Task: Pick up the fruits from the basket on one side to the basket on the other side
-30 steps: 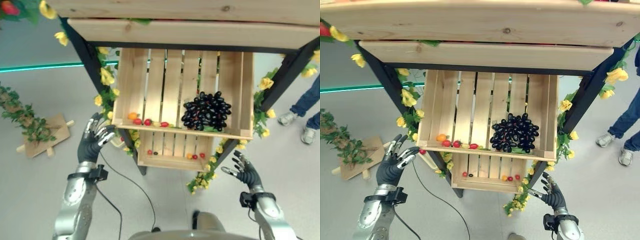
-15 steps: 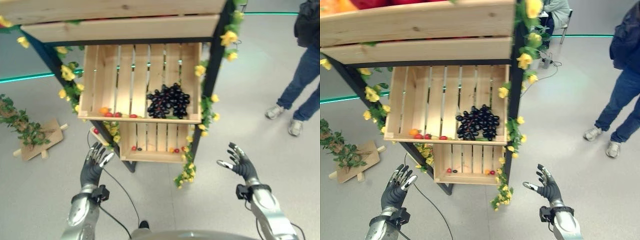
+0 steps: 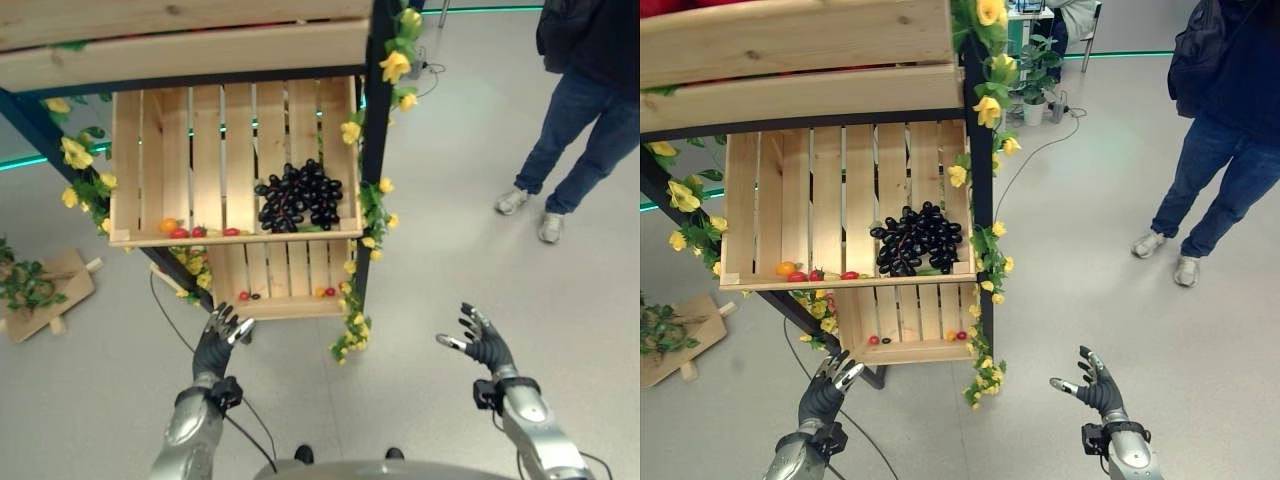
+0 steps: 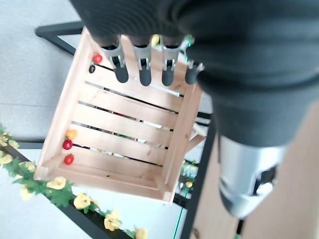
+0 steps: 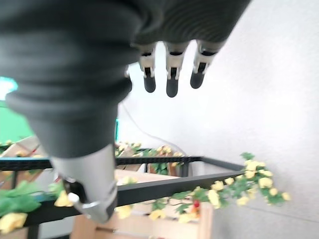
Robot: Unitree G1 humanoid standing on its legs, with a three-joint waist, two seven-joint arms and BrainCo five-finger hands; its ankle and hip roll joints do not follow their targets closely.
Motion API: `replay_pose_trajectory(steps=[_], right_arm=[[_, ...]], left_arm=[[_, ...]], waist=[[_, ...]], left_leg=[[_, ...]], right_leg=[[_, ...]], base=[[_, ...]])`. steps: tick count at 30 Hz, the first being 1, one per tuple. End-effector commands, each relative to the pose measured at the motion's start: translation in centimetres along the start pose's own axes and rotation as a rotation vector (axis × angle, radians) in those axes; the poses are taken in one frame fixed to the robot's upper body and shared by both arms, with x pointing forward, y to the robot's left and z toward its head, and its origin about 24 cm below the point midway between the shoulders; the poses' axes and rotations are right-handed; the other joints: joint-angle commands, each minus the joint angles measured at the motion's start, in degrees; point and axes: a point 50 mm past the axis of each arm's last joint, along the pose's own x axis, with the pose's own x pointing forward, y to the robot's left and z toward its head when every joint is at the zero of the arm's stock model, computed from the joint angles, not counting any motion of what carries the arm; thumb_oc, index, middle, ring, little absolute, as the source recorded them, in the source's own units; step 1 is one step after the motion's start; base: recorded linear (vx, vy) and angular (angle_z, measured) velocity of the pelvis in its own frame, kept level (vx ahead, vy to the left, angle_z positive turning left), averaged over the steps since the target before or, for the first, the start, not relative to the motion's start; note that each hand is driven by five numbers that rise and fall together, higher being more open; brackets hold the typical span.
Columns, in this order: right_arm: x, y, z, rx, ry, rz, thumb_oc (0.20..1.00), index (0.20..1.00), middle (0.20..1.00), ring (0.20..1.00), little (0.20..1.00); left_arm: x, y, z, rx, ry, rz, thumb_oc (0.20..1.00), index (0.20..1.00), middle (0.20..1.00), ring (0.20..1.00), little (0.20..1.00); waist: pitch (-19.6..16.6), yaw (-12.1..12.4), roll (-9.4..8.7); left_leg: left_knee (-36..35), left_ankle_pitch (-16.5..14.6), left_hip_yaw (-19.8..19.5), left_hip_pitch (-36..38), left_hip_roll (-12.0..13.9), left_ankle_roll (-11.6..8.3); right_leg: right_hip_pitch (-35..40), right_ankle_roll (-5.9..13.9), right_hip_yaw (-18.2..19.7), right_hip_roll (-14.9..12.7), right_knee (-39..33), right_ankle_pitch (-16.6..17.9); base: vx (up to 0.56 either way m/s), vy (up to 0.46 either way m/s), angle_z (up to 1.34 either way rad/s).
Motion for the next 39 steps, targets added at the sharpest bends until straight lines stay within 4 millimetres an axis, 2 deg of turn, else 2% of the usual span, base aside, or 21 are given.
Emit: replay_pose_trajectory(steps=[1, 5, 7, 8, 12, 17, 20, 22, 25, 26, 28, 29, 30, 32, 34, 35, 36, 37, 39], right_arm=[[0.4, 0.2, 1.1, 0.034, -0.062, -0.017, 1.0, 1.0, 1.0, 1.0, 1.0], [0.6, 1.0, 0.5, 0.112, -0.035, -0.034, 1.0, 1.0, 1.0, 1.0, 1.0], [0.0, 1.4, 0.1, 0.157, -0.028, -0.039, 1.0, 1.0, 1.0, 1.0, 1.0], [0.0, 1.4, 0.1, 0.157, -0.027, -0.039, 1.0, 1.0, 1.0, 1.0, 1.0], [-0.9, 1.5, -0.9, 0.169, -0.002, -0.042, 1.0, 1.0, 1.0, 1.0, 1.0], [-1.0, 1.6, -0.9, 0.162, -0.02, -0.063, 1.0, 1.0, 1.0, 1.0, 1.0], [-1.4, 1.0, -0.7, 0.188, -0.037, -0.101, 1.0, 1.0, 1.0, 1.0, 1.0], [-1.5, 0.8, -0.8, 0.193, -0.034, -0.111, 1.0, 1.0, 1.0, 1.0, 1.0], [-1.4, 0.8, -0.5, 0.191, -0.043, -0.119, 1.0, 1.0, 1.0, 1.0, 1.0], [-1.3, 0.9, -0.2, 0.183, -0.053, -0.122, 1.0, 1.0, 1.0, 1.0, 1.0], [-1.3, 0.9, -0.3, 0.183, -0.052, -0.122, 1.0, 1.0, 1.0, 1.0, 1.0], [-1.0, 1.2, 0.1, 0.174, -0.059, -0.109, 1.0, 1.0, 1.0, 1.0, 1.0], [-0.8, 1.4, 0.4, 0.169, -0.07, -0.099, 1.0, 1.0, 1.0, 1.0, 1.0], [-0.6, 1.5, 0.8, 0.142, -0.077, -0.075, 1.0, 1.0, 1.0, 1.0, 1.0], [-0.8, 1.6, 1.0, 0.136, -0.086, -0.068, 1.0, 1.0, 1.0, 1.0, 1.0], [-0.8, 1.6, 1.0, 0.136, -0.085, -0.068, 1.0, 1.0, 1.0, 1.0, 1.0], [-0.9, 1.4, 1.3, 0.129, -0.1, -0.07, 1.0, 1.0, 1.0, 1.0, 1.0], [-0.9, 1.4, 1.3, 0.127, -0.1, -0.068, 1.0, 1.0, 1.0, 1.0, 1.0], [-1.1, 1.1, 1.3, 0.13, -0.104, -0.077, 1.0, 1.0, 1.0, 1.0, 1.0]], left_arm=[[0.5, 0.5, 1.4, 0.169, -0.057, -0.011, 1.0, 1.0, 1.0, 1.0, 1.0], [1.2, 0.4, 1.5, 0.293, -0.042, -0.03, 1.0, 1.0, 1.0, 1.0, 1.0], [1.4, 0.4, 1.2, 0.343, -0.018, -0.045, 1.0, 1.0, 1.0, 1.0, 1.0], [1.4, 0.4, 1.2, 0.343, -0.018, -0.045, 1.0, 1.0, 1.0, 1.0, 1.0], [1.4, 0.3, 1.3, 0.378, -0.02, -0.071, 1.0, 1.0, 1.0, 1.0, 1.0], [1.7, 0.0, 2.0, 0.402, -0.049, -0.087, 1.0, 1.0, 1.0, 1.0, 1.0], [2.2, -1.2, 2.4, 0.4, -0.068, -0.132, 1.0, 1.0, 1.0, 1.0, 1.0], [2.4, -1.7, 2.5, 0.401, -0.074, -0.154, 1.0, 1.0, 1.0, 1.0, 1.0], [2.4, -2.4, 3.0, 0.384, -0.093, -0.184, 1.0, 1.0, 1.0, 1.0, 1.0], [2.3, -2.4, 3.3, 0.368, -0.103, -0.185, 1.0, 1.0, 1.0, 1.0, 1.0], [2.2, -2.4, 3.3, 0.368, -0.102, -0.185, 1.0, 1.0, 1.0, 1.0, 1.0], [2.2, -2.3, 3.6, 0.338, -0.111, -0.177, 1.0, 1.0, 1.0, 1.0, 1.0], [2.0, -2.2, 3.6, 0.327, -0.11, -0.177, 1.0, 1.0, 1.0, 1.0, 1.0], [2.1, -2.2, 3.9, 0.309, -0.118, -0.168, 1.0, 1.0, 1.0, 1.0, 1.0], [2.0, -2.1, 3.6, 0.275, -0.111, -0.161, 1.0, 1.0, 1.0, 1.0, 1.0], [1.9, -2.1, 3.6, 0.275, -0.111, -0.161, 1.0, 1.0, 1.0, 1.0, 1.0], [2.0, -2.2, 3.2, 0.232, -0.098, -0.146, 1.0, 1.0, 1.0, 1.0, 1.0], [2.0, -2.2, 3.2, 0.23, -0.098, -0.143, 1.0, 1.0, 1.0, 1.0, 1.0], [2.0, -2.0, 3.1, 0.218, -0.099, -0.126, 1.0, 1.0, 1.0, 1.0, 1.0]], waist=[[-2.72, -0.6, -0.97], [-1.7, -2.36, -1.77], [-0.89, -3.8, -2.53], [-0.94, -3.65, -2.54], [-0.14, -5.22, -3.85], [0.75, -4.51, -4.02], [0.51, -5.51, -3.55], [-0.22, -5.59, -3.15], [-1.39, -4.88, -2.86], [-2.41, -3.74, -2.71], [-2.3, -3.64, -2.73], [-3.03, -1.93, -2.53], [-3.14, -1.67, -2.66], [-3.35, -1.26, -3.05], [-3.38, -2.38, -2.83], [-3.37, -2.29, -2.78], [-3.4, -4.17, -2.71], [-3.31, -3.94, -2.53], [-3.22, -4.92, -2.01]], left_leg=[[0.51, -0.94, -1.78, -0.75, -3.57, 2.49], [-4.31, 1.51, -0.64, 0.27, -2.45, 2.61], [-5.16, 1.81, 1.83, -0.07, -2.55, 2.76], [-5.16, 1.79, 1.97, -0.11, -2.54, 2.77], [-5.11, 1.65, 7.01, -0.74, -1.39, 2.69], [-4.69, 1.76, 16.05, -0.93, 1.8, 1.57], [-4.74, 1.66, 19.28, -1.0, 2.88, 1.51], [-4.75, 1.82, 21.94, -1.44, 3.67, 1.52], [-3.74, 1.44, 26.63, -1.58, 4.99, 1.21], [-2.63, -0.18, 29.44, -1.24, 5.5, 1.01], [-2.4, -0.5, 29.52, -1.1, 5.45, 1.07], [-0.77, -0.89, 34.76, -1.32, 6.27, 1.39], [-0.3, -1.27, 36.64, -1.01, 6.52, 1.6], [1.65, -2.21, 40.05, -0.91, 7.05, 2.27], [2.82, -1.49, 41.81, -0.12, 8.9, 0.93], [2.94, -1.52, 41.88, -0.13, 9.02, 0.86], [5.9, -1.44, 43.37, 0.06, 11.15, -0.12], [6.36, -1.49, 43.67, 0.1, 11.68, -0.44], [8.51, -1.24, 45.52, 0.47, 13.72, -1.56]], right_leg=[[-3.73, 1.67, -2.7, 0.54, 1.26, 1.08], [-6.84, 3.18, -1.74, -0.32, 2.42, 3.0], [-8.38, 3.56, -0.29, -0.08, 1.86, 4.17], [-8.46, 3.56, -0.15, -0.06, 1.85, 4.21], [-10.81, 4.92, 2.27, 0.67, 1.01, 6.6], [-10.22, 5.78, -11.84, -3.14, 4.07, 4.88], [-8.42, 5.64, -9.89, -4.63, 6.66, 3.75], [-7.3, 5.99, -10.16, -6.83, 6.98, 4.02], [-3.86, 7.01, -14.34, -11.88, 6.89, 5.8], [-2.02, 8.61, -19.24, -15.02, 7.69, 7.29], [-1.85, 8.78, -19.14, -15.12, 7.68, 7.31], [-0.07, 9.34, -29.0, -18.66, 9.48, 9.18], [0.27, 9.53, -31.67, -19.34, 10.69, 9.7], [0.42, 9.27, -34.98, -18.04, 13.15, 7.79], [-1.02, 8.08, -32.76, -16.63, 9.97, 6.4], [-1.03, 8.02, -32.69, -16.53, 9.92, 6.39], [-0.57, 7.24, -30.15, -14.14, 6.78, 4.76], [-0.55, 6.93, -29.84, -13.69, 6.58, 4.61], [-0.21, 5.41, -27.77, -10.75, 4.04, 2.34]], base=[[-0.11, 0.174, -0.03], [-0.12, 0.166, 0.0], [-0.12, 0.151, -0.16], [-0.1, 0.099, -0.4], [-0.06, 0.031, -0.79], [-0.13, 0.024, -1.22], [-0.16, 0.016, -0.88], [-0.16, -0.022, -0.48], [-0.13, -0.053, -0.94], [-0.06, -0.03, -1.41], [-0.06, -0.026, -1.45], [-0.16, -0.046, -0.8], [-0.2, -0.038, -0.7], [-0.09, -0.087, -1.24], [0.01, -0.217, -1.41], [0.03, -0.314, -1.19], [0.01, -0.228, -0.68], [0.01, -0.303, -0.61], [0.01, -0.218, -0.66]])
